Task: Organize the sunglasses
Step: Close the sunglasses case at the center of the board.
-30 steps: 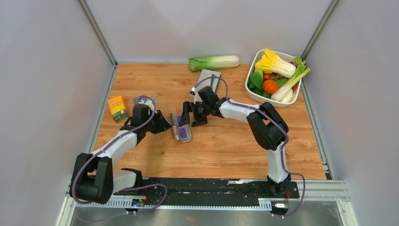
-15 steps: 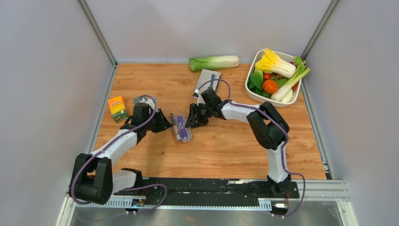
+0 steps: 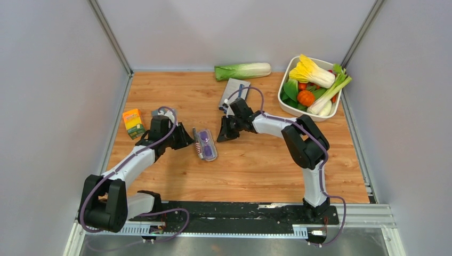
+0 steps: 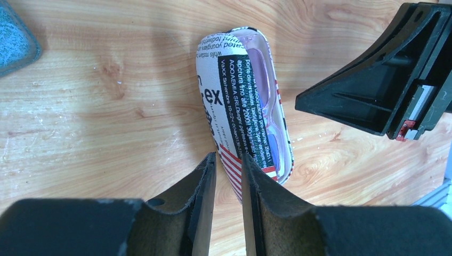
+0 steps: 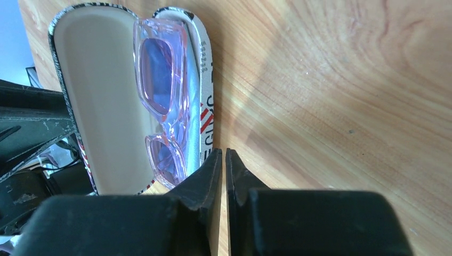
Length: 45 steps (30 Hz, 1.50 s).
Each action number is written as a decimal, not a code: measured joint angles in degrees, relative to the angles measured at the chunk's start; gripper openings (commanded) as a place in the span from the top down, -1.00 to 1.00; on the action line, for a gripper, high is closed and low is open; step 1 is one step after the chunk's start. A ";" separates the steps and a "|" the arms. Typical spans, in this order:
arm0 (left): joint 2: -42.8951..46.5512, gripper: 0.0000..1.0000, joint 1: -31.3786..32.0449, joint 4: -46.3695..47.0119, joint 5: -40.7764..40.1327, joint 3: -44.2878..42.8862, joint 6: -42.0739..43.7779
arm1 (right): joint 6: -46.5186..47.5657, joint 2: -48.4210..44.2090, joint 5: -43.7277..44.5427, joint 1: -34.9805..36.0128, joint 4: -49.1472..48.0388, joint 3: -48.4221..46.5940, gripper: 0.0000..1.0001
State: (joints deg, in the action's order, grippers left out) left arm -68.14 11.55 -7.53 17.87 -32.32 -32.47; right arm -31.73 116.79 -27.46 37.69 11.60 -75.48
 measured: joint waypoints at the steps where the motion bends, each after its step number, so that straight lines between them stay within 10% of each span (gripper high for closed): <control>1: 0.00 0.36 0.00 -0.04 0.00 -0.22 0.00 | 0.15 0.02 0.39 0.02 0.28 -0.37 0.82; 45: -2.38 0.38 4.24 -2.99 -4.96 -5.14 0.44 | 2.08 3.96 7.26 3.54 5.70 -5.95 0.67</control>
State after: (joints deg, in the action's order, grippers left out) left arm -70.52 15.79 -10.52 12.91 -37.45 -32.03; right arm -29.65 120.75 -20.21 41.23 17.30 -81.43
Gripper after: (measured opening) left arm 0.309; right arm 0.160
